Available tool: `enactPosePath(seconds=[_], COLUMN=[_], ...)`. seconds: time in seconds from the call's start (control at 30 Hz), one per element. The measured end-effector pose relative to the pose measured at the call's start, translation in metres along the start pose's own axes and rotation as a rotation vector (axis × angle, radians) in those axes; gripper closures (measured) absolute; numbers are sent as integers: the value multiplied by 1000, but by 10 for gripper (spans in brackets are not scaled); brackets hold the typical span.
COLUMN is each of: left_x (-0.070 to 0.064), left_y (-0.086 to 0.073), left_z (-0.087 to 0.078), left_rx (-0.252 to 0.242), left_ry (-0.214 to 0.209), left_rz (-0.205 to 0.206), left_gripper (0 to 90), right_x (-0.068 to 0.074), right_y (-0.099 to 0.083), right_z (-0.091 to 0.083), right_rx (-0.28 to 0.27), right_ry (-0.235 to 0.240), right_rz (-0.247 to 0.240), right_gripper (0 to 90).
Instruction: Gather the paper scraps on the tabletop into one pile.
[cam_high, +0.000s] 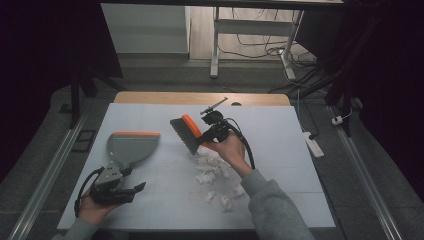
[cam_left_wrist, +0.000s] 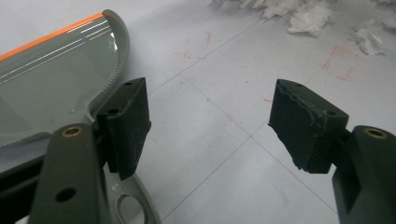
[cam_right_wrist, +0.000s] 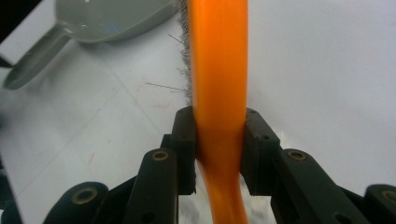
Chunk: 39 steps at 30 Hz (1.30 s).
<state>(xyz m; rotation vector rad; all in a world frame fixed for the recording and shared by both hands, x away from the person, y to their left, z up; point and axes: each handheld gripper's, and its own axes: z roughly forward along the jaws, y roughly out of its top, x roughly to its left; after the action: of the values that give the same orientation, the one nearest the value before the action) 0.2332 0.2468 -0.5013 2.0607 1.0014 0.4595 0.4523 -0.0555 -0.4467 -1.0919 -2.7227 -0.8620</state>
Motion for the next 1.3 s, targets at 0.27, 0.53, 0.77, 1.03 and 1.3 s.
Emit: enactPosePath(seconds=[0.27, 0.53, 0.77, 1.03, 1.3], left_x=[-1, -3, -3, -3, -4], left_y=[-1, 1, 0, 1, 1], left_z=[-1, 2, 0, 1, 2], left_rx=[-8, 1, -2, 0, 3], left_ry=[-9, -9, -7, -8, -3], left_rz=[15, 20, 16, 15, 18], left_gripper=[295, 295, 296, 296, 296], right_x=[-12, -19, 14, 43, 66], right_y=[-4, -24, -31, -83, -116], right_z=[14, -22, -53, -56, -36], right_rx=[99, 2, -41, 138, 286], right_ry=[-102, -56, -4, 48, 73], right_rz=[-7, 7, -133, -292, -375], right_gripper=[690, 690, 690, 690, 690])
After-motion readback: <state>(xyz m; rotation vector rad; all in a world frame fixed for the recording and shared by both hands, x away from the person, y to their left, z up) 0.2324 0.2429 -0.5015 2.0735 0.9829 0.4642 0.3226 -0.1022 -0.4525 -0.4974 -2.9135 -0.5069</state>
